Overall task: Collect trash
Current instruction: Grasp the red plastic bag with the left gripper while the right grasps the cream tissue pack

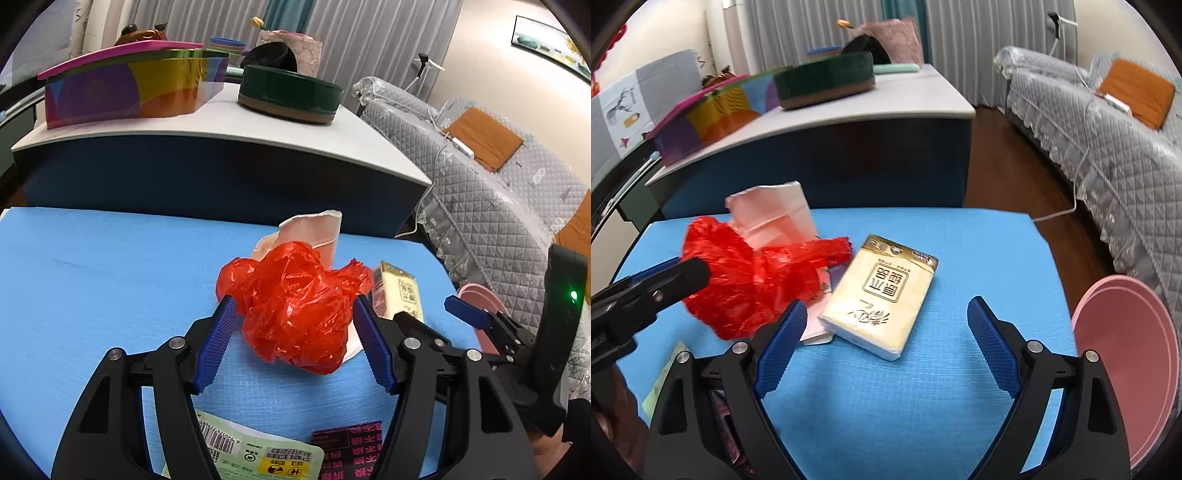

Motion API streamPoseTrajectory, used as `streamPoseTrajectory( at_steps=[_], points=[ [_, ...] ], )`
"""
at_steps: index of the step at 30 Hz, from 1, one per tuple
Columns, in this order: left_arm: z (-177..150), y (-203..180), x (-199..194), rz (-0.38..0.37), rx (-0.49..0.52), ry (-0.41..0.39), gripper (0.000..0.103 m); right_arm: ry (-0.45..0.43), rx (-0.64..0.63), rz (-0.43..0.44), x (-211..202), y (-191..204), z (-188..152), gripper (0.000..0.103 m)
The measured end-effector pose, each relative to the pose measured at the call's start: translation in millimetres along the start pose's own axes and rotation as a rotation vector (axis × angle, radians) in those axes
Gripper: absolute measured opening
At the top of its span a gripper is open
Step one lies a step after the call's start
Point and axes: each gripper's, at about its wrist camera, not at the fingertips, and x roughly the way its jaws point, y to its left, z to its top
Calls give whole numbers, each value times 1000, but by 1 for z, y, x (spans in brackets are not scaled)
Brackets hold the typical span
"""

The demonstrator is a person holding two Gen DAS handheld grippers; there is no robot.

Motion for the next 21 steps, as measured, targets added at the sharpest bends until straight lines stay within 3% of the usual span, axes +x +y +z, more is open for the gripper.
streamPoseTrajectory(
  at_steps=[10, 16, 21],
  points=[
    [-3, -1, 7, 1, 7, 32, 63, 63, 27, -9, 19, -3, 3, 84],
    [-4, -2, 8, -2, 4, 50, 49, 113, 50, -14, 23, -12, 0, 53],
    [-3, -7, 3, 14, 26, 43, 40, 98, 70, -12, 16, -18, 1, 53]
  ],
)
